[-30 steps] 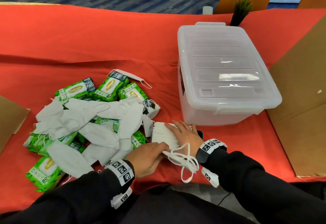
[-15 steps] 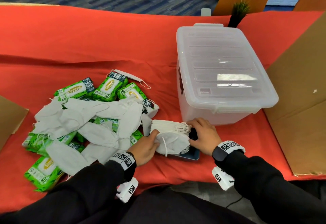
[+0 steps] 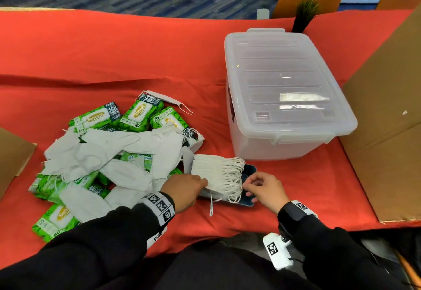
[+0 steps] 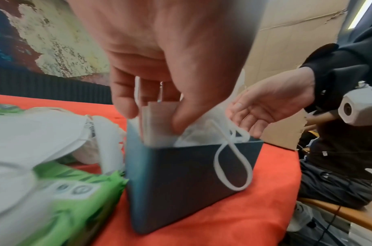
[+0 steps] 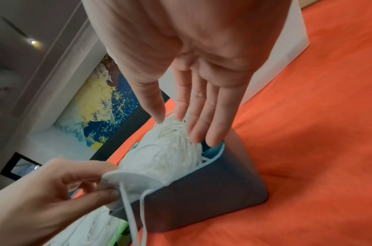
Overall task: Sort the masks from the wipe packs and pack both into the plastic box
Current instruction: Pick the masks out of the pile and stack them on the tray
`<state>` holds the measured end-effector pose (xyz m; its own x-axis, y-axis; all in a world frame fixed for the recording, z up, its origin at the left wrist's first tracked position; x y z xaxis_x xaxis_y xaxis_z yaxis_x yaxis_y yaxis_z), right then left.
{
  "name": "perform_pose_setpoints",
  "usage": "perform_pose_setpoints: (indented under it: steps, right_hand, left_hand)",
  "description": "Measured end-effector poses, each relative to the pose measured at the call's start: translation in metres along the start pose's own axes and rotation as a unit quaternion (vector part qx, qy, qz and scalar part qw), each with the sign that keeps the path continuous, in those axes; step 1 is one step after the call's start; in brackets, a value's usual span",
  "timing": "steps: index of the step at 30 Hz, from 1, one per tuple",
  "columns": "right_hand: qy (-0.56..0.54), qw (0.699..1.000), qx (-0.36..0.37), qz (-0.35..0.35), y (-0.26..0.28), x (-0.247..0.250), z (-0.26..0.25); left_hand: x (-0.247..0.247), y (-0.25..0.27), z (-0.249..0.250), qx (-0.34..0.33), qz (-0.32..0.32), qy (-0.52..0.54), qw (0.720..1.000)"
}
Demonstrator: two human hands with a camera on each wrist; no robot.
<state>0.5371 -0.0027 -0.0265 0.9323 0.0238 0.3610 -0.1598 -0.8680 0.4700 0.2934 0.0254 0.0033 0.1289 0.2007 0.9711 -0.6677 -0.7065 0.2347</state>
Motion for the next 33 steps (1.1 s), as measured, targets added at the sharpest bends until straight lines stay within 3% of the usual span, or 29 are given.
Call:
perform_pose_setpoints:
  steps: [3,7,10,14,18,20,21,23,26,27,33]
  right_hand:
    - [-0.05,0.997,-0.047,-0.027,-0.002,-0.006,0.004]
    - [-0.105,0.99,-0.086,-0.029,-0.003,-0.016,0.009]
    - [-0.148,0.982,-0.114,-0.026,-0.005,-0.027,0.011]
    - [-0.226,0.961,-0.15,-0.047,0.0,-0.038,-0.002]
    - [-0.276,0.94,-0.193,-0.062,-0.002,-0.052,-0.001]
    - [-0.281,0.934,-0.211,-0.068,-0.005,-0.056,0.0]
    - [-0.28,0.933,-0.215,-0.073,-0.007,-0.058,0.0]
    - [-0.297,0.924,-0.223,-0.089,-0.008,-0.063,-0.004]
    - [-0.371,0.89,-0.235,-0.121,-0.009,-0.075,-0.013]
    - [-0.384,0.881,-0.24,-0.135,-0.008,-0.079,-0.016]
    - [-0.472,0.823,-0.262,-0.179,-0.006,-0.08,-0.017]
  left_hand:
    - [0.008,-0.007,0.02,-0.031,-0.001,-0.069,0.997]
    - [-0.005,-0.009,0.031,-0.065,0.015,-0.069,0.995]
    - [0.0,-0.009,0.019,-0.026,0.043,-0.054,0.997]
    - [0.006,0.003,-0.002,0.03,0.09,0.08,0.992]
    - [-0.008,0.012,-0.009,0.109,0.046,0.156,0.981]
    - [-0.011,0.016,-0.024,0.183,0.065,0.247,0.95]
    - [-0.014,0.02,-0.033,0.229,0.084,0.303,0.921]
    - [-0.027,0.029,-0.048,0.312,0.105,0.419,0.846]
    - [-0.053,0.034,-0.042,0.367,0.053,0.592,0.716]
    - [-0.058,0.035,-0.039,0.371,0.046,0.613,0.696]
    - [-0.067,0.039,-0.044,0.354,0.065,0.661,0.659]
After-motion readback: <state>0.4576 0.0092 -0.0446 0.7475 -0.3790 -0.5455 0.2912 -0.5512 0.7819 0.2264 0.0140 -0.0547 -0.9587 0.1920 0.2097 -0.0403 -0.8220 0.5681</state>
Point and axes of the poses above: each hand's wrist, its own y-axis away from the middle knuckle, its own x-axis out of the back of the hand, z = x × y, the point moved 6 cm from there along -y, towards the middle knuckle, and after that the axes turned 3 degrees about -y, right-handed, at the moved point
